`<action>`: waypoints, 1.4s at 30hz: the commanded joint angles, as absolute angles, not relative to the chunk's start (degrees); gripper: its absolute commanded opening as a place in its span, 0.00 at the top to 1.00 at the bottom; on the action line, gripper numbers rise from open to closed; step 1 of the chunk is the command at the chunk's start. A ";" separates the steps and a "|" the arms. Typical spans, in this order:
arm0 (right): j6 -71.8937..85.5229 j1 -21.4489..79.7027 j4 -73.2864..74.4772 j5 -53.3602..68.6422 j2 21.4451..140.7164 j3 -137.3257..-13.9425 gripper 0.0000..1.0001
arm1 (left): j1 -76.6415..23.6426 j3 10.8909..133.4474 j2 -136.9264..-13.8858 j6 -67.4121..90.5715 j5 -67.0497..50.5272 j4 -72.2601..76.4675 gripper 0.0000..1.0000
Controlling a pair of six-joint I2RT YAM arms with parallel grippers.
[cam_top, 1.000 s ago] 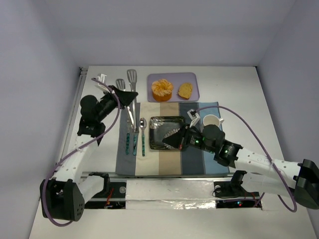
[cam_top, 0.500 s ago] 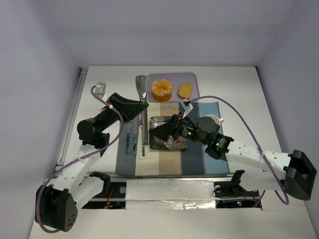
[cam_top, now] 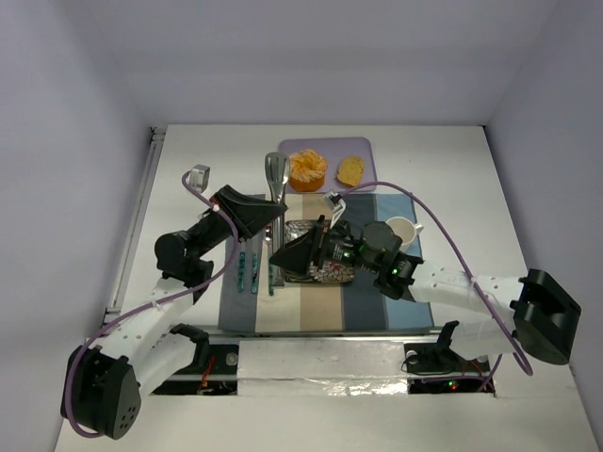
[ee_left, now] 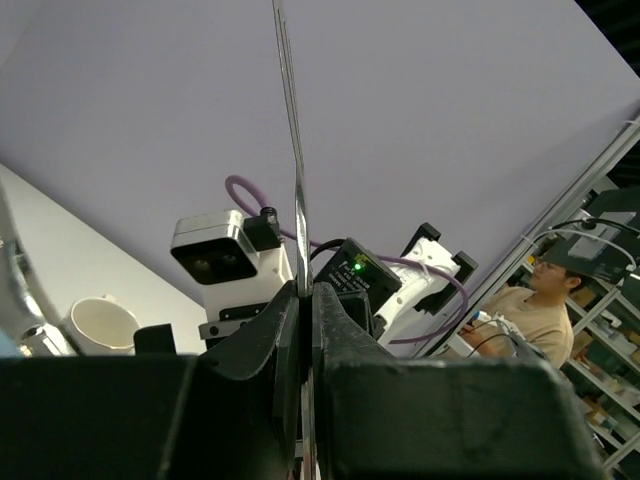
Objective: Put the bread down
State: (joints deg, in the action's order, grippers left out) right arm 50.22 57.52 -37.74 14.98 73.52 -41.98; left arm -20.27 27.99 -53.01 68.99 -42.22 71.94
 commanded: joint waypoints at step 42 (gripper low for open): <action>53.61 59.15 -37.09 9.05 72.16 -43.59 0.40 | -24.87 28.39 -50.80 57.66 -35.33 65.31 0.59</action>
